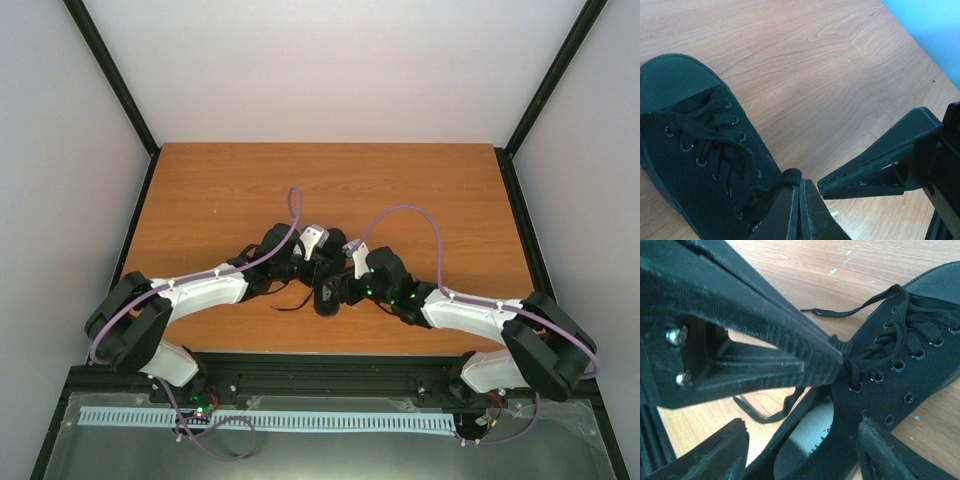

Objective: Tie the shoes

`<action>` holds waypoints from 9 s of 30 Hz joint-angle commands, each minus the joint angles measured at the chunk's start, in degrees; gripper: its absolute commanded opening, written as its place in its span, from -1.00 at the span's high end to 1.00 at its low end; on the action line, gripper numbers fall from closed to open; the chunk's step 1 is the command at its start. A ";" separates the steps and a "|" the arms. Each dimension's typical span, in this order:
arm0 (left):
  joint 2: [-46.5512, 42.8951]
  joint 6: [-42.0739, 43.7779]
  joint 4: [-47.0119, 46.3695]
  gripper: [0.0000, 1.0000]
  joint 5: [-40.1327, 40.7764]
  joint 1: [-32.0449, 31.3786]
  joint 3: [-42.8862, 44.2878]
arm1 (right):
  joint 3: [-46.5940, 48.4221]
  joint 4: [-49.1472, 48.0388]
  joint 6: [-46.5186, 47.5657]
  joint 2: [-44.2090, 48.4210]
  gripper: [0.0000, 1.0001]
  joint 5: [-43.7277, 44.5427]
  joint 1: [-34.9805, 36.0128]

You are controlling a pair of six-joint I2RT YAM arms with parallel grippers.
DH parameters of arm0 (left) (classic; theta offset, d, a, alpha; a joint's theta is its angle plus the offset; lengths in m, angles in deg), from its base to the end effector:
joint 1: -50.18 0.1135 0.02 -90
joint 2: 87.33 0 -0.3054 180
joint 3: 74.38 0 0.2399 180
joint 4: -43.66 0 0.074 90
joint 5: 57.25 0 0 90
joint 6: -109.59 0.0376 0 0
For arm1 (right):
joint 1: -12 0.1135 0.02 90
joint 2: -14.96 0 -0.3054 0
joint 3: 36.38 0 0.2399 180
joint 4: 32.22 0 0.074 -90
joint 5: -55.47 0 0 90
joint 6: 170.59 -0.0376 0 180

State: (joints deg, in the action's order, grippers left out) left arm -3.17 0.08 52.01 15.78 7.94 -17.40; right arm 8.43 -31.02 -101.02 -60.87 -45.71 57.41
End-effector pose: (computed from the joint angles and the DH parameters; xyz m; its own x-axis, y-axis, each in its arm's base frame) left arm 0.2087 -0.2043 0.2438 -0.6790 0.1851 -0.7104 0.6281 0.6474 -0.4317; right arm 0.1666 0.1793 0.2269 -0.6348 -0.1562 -0.7567 -0.6319 0.6685 0.3922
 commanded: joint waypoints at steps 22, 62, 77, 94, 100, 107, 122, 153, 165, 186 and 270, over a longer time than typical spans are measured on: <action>1.33 0.63 0.90 0.98 1.24 -0.48 2.04 | 3.38 -11.19 -2.76 -7.45 0.00 7.37 2.97; -13.47 4.11 9.42 -0.72 20.55 0.25 -2.75 | 4.66 -8.35 -11.46 -9.71 0.95 18.51 3.81; 7.20 6.43 15.36 -0.31 19.28 7.08 8.40 | 4.69 -8.18 -11.72 -9.57 0.95 17.06 3.81; 22.83 11.29 17.78 0.16 20.06 7.08 20.78 | 4.74 -8.31 -11.39 -8.98 0.95 16.46 3.79; 25.25 10.92 17.85 0.69 20.15 7.08 21.93 | 4.92 -8.39 -11.22 -9.07 0.94 16.23 3.81; 19.56 8.76 16.15 0.98 23.85 7.08 18.91 | 5.30 -7.97 -11.13 -9.16 0.94 16.10 3.81; -4.71 -8.31 37.31 0.98 12.09 1.00 6.78 | 10.80 0.43 -11.42 -9.86 0.94 14.07 3.76; -5.66 -20.77 33.07 0.30 5.40 -17.53 11.32 | 10.05 2.87 -11.24 -8.04 0.94 14.00 3.72; -15.04 -14.97 40.67 -0.46 12.62 -10.90 11.43 | 7.22 -0.98 -9.08 -5.91 0.95 11.79 3.72; -2.90 -20.87 19.17 0.02 3.35 1.37 12.36 | 2.13 -9.22 -6.16 -7.90 0.94 6.97 3.72; -9.67 -2.22 -0.56 0.98 2.28 1.39 -6.61 | -15.26 -21.02 -7.44 -2.56 0.94 -10.44 -4.80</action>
State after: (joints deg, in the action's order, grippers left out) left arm -10.68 -3.87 53.93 16.98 8.95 -22.93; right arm -6.04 -53.99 -109.13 -67.04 -61.05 52.84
